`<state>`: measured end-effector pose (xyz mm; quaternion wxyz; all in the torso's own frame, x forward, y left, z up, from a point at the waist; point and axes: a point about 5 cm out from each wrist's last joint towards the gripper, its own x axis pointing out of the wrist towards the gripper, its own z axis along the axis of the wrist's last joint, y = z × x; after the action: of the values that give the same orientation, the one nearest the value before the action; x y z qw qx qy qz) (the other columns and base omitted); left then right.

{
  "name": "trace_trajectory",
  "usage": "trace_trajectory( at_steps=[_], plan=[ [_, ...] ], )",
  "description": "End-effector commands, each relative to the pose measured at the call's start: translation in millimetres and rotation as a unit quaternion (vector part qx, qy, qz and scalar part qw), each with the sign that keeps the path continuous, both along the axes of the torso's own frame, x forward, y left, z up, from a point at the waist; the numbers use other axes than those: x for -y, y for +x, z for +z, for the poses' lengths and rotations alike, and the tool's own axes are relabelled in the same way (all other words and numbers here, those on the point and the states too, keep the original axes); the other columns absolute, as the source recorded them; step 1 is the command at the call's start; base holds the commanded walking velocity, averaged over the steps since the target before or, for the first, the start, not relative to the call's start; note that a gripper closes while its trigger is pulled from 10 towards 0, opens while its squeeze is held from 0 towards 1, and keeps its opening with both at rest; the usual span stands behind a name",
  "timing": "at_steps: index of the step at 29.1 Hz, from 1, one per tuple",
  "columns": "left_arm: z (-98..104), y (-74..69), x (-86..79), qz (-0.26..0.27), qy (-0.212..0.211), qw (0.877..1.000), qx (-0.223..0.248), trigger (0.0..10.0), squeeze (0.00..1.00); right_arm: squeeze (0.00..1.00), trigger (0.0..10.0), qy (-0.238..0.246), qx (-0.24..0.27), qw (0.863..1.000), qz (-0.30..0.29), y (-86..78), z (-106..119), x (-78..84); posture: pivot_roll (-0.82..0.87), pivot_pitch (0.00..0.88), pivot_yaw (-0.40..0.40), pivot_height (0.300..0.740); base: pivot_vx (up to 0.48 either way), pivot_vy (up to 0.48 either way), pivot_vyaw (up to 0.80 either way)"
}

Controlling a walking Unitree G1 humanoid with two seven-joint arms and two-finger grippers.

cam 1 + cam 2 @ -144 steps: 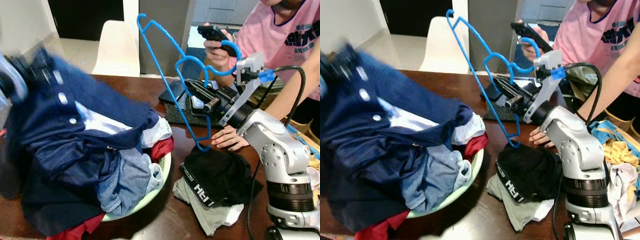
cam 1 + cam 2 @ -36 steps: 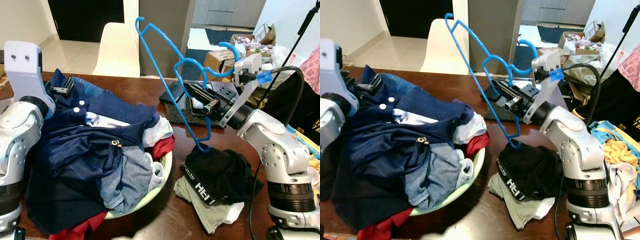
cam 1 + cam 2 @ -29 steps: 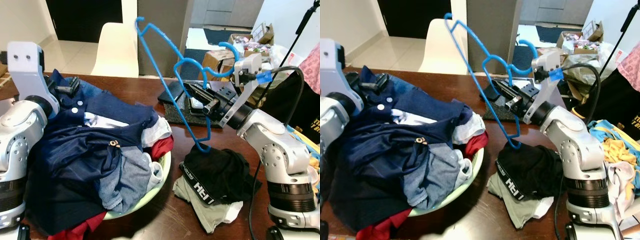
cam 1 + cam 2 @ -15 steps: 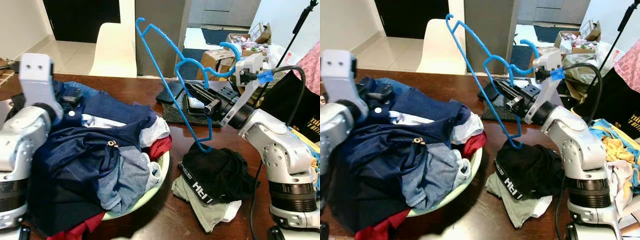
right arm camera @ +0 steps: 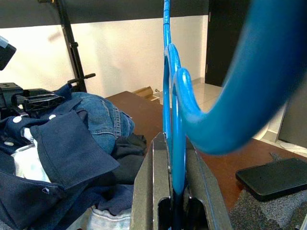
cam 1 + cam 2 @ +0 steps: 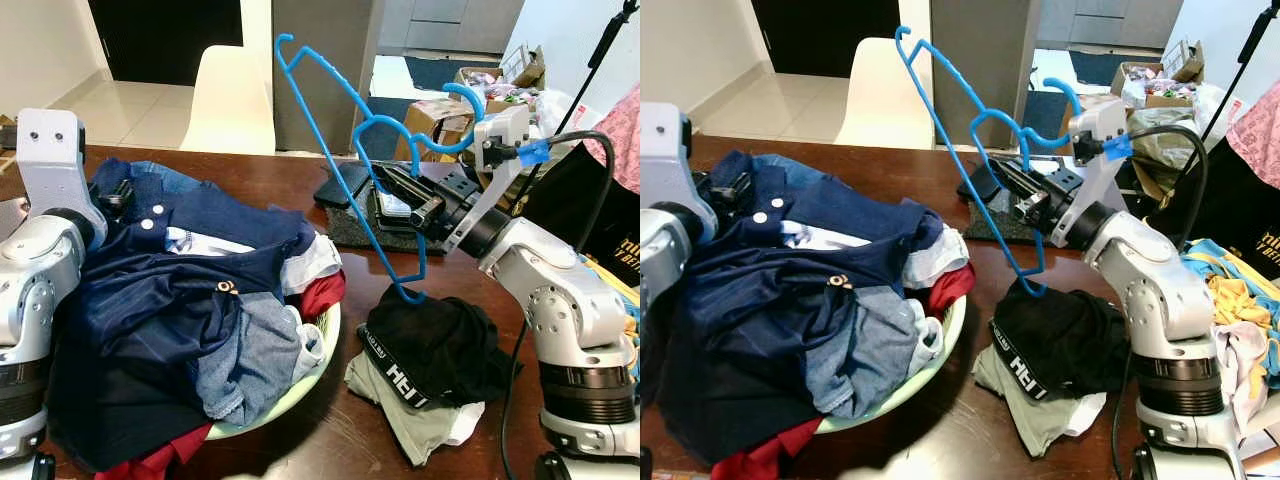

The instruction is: Hang hanger

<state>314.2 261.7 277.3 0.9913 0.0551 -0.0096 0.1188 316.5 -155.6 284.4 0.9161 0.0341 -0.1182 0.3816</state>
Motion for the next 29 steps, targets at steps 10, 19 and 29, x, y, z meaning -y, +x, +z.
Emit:
trace_trajectory(
  at_steps=[10, 19, 29],
  plan=[
    [-4.1, 0.9, -6.3, 0.011, 0.005, 1.000, -0.013, 0.0, 0.00, 0.00, 10.0, -0.001, 0.005, 1.000, 0.002, -2.9, 2.1, 0.5, 0.10, 0.080, -0.023, 0.740, 0.000, 0.000, 0.00],
    [46.3, -2.2, 15.3, -0.091, 0.021, 0.989, 0.118, 0.0, 0.00, 0.00, 10.0, 0.000, 0.005, 1.000, -0.001, -2.6, 2.4, 1.8, 0.09, 0.081, -0.024, 0.740, 0.000, 0.000, 0.00],
    [141.8, -47.8, 83.5, -0.413, 0.020, 0.857, 0.306, 7.1, 0.00, 0.00, 10.0, 0.055, 0.015, 0.998, 0.011, -0.1, 8.9, -5.2, 0.11, 0.071, -0.021, 0.740, 0.000, 0.000, 0.00]
  ],
)
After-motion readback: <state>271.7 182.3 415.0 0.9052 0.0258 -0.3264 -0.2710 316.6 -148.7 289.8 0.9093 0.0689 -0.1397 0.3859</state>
